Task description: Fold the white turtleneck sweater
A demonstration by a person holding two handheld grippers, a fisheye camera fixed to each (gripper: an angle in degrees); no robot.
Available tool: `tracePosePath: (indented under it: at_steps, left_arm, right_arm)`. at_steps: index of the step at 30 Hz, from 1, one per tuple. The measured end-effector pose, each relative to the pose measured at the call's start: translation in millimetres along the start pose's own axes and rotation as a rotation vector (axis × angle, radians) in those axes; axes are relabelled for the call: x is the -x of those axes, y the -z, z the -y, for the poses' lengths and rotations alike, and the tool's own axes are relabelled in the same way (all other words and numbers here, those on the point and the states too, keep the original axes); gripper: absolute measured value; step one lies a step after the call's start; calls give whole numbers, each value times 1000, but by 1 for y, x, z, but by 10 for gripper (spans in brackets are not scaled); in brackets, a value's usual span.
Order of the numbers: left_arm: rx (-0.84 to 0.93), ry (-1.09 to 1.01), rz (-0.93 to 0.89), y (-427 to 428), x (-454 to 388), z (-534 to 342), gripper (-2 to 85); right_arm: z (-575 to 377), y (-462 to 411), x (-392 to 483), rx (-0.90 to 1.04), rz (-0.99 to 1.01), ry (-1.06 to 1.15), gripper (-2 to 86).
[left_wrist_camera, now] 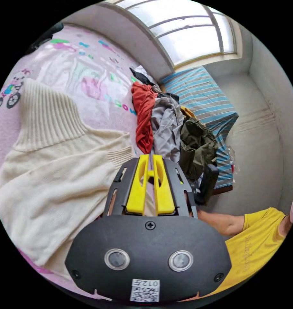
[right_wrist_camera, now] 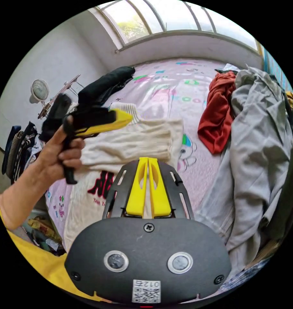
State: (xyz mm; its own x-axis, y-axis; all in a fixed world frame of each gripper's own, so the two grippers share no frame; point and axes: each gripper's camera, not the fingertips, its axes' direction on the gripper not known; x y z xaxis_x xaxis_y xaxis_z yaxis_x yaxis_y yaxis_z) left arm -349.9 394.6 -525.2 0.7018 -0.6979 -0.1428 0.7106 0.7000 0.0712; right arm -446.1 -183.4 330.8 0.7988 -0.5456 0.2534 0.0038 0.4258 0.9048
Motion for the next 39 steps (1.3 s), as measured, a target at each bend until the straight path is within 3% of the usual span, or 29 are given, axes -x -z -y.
tracePosePath:
  at_steps: [5, 7, 12, 14, 17, 20, 23, 30, 33, 35, 39]
  left_arm:
    - [145, 56, 372, 40, 11, -70, 3]
    - [175, 75, 386, 47, 14, -95, 4]
    - [29, 121, 473, 93, -4, -162, 5]
    - [-76, 191, 618, 124, -9, -196, 8]
    - [-70, 226, 780, 142, -9, -224, 15]
    - [-11, 179, 840, 142, -13, -234, 20]
    - [43, 95, 844, 130, -20, -234, 21]
    - [94, 50, 908, 117, -28, -231, 16]
    - [50, 33, 899, 122, -37, -241, 10]
    - [13, 1, 917, 127, -50, -255, 7]
    - [-38, 12, 945, 132, -56, -285, 5]
  right_arm:
    - [46, -52, 13, 184, -148, 125, 0]
    - [47, -64, 13, 268, -214, 159, 0]
    - [55, -60, 23, 238, -247, 190, 2]
    - [69, -52, 48, 150, -149, 272, 4]
    - [101, -66, 108, 148, 78, 432, 12]
    - [136, -102, 172, 220, 240, 548, 29]
    - [161, -143, 236, 297, 264, 673, 56]
    - [157, -219, 332, 490, 108, 1053, 65]
    - [153, -236, 344, 490, -6, 1138, 39]
    - [171, -238, 337, 430, -48, 1005, 29]
    - [224, -262, 253, 514, 218, 307, 19]
